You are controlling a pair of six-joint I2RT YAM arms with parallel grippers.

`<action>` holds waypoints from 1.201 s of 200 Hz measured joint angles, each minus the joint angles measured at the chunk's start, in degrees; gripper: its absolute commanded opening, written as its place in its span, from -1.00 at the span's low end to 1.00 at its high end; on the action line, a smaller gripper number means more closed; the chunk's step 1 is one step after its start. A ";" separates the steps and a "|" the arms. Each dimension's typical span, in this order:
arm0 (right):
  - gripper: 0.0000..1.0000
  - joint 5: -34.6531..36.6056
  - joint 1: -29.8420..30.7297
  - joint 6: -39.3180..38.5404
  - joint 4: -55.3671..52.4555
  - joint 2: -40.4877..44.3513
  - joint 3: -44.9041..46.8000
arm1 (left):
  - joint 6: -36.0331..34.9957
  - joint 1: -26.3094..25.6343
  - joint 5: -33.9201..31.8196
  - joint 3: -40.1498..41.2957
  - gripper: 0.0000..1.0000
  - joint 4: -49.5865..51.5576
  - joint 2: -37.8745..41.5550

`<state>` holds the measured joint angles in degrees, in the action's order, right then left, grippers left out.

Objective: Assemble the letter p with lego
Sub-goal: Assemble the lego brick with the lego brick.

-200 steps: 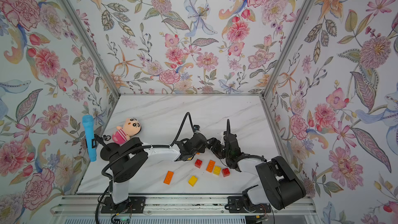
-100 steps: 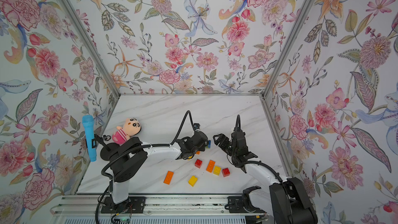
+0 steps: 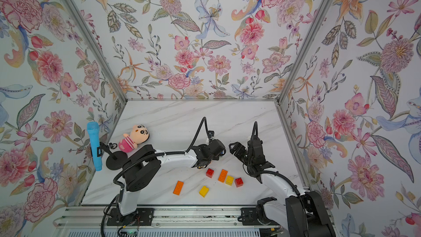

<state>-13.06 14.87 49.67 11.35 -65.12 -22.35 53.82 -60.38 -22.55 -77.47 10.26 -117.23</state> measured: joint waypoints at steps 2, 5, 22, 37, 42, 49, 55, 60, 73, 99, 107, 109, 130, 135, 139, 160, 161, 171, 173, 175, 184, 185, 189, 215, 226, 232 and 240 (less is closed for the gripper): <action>0.69 0.00 -0.04 0.00 0.00 0.00 0.02 | 0.11 -0.11 -0.17 -0.22 -1.00 0.17 -0.04; 0.69 0.00 -0.09 -0.02 0.04 0.00 0.07 | 0.26 -0.24 -0.28 -0.39 -1.00 0.37 -0.13; 0.69 -0.35 -0.39 -0.02 0.33 0.00 0.31 | 1.14 -0.83 -0.79 -1.01 -1.00 1.22 -0.26; 0.69 -1.07 -0.72 -0.02 0.44 -0.02 0.35 | 1.90 -1.09 -1.55 -1.07 -1.00 2.10 -0.26; 0.69 -1.38 -0.79 -0.07 0.46 -0.02 0.35 | 2.32 -1.16 -1.88 -1.07 -1.00 2.43 -0.26; 0.69 -1.62 -0.92 -0.24 0.46 -0.02 0.35 | 2.82 -1.20 -2.21 -1.07 -1.00 2.93 -0.26; 0.69 -1.77 -1.09 -0.28 0.46 -0.02 0.35 | 3.26 -1.20 -2.43 -1.07 -1.00 3.17 -0.26; 0.69 -1.97 -1.11 -0.44 0.46 -0.02 0.35 | 3.63 -1.20 -2.58 -1.07 -1.00 3.41 -0.26; 0.69 -2.62 -1.33 -0.66 0.52 -0.02 0.35 | 4.35 -1.27 -3.26 -1.31 -1.00 4.00 -0.42; 0.69 -3.85 -1.81 -1.09 0.98 0.00 0.59 | 5.64 -1.79 -4.31 -4.13 -1.00 5.49 -2.32; 0.70 -4.20 -2.01 -1.31 1.07 0.09 0.85 | 5.90 -1.99 -4.74 -4.50 -1.00 5.51 -2.71; 0.70 -4.33 -2.08 -1.29 1.07 0.11 0.94 | 6.08 -2.03 -4.83 -4.55 -1.00 5.55 -2.78; 0.70 -5.18 -2.91 -1.55 1.05 0.83 1.60 | 7.08 -2.34 -5.88 -4.61 -1.00 5.68 -3.06; 0.70 -5.40 -3.15 -1.73 1.09 1.03 1.73 | 7.19 -2.38 -6.16 -4.68 -1.00 5.88 -3.10; 0.70 -5.57 -3.32 -1.77 1.07 1.22 1.79 | 7.32 -2.38 -6.29 -4.70 -1.00 6.01 -3.15; 0.70 -6.19 -4.11 -2.16 1.14 2.03 2.03 | 7.98 -2.45 -6.91 -4.70 -1.00 6.67 -3.17; 0.70 -6.21 -4.13 -2.16 1.18 2.05 2.05 | 8.00 -2.45 -6.93 -4.70 -1.00 6.69 -3.17; 0.70 -6.49 -4.46 -2.34 1.29 2.29 2.34 | 8.22 -2.58 -7.45 -4.70 -1.00 6.75 -3.17; 0.70 -6.56 -4.52 -2.36 1.31 2.29 2.40 | 8.31 -2.62 -7.54 -4.70 -1.00 6.78 -3.17; 0.70 -6.62 -4.57 -2.38 1.33 2.29 2.45 | 8.39 -2.64 -7.63 -4.70 -1.00 6.82 -3.17; 0.70 -6.95 -4.79 -2.40 1.31 2.29 2.67 | 8.59 -2.78 -7.91 -4.70 -1.00 6.88 -3.17; 0.70 -6.97 -4.81 -2.40 1.31 2.29 2.67 | 8.61 -2.78 -7.93 -4.70 -1.00 6.88 -3.17; 0.70 -7.13 -4.92 -2.45 1.31 2.29 2.78 | 8.61 -2.86 -7.93 -4.70 -1.00 6.88 -3.17; 0.70 -7.78 -5.33 -2.56 1.31 2.29 3.08 | 8.83 -3.08 -7.93 -4.70 -1.00 6.86 -3.17; 0.70 -8.02 -5.62 -2.56 1.31 2.29 3.08 | 8.85 -3.08 -7.91 -4.63 -1.00 6.69 -3.17; 0.70 -8.11 -5.73 -2.56 1.33 2.29 3.08 | 8.87 -3.08 -7.93 -4.50 -1.00 6.40 -3.17; 0.70 -8.33 -5.97 -2.56 1.33 2.29 3.08 | 8.90 -3.08 -7.91 -4.33 -1.00 6.23 -3.17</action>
<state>-21.39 8.91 47.11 12.69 -62.83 -19.27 62.72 -63.46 -30.46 -81.80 16.49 -120.40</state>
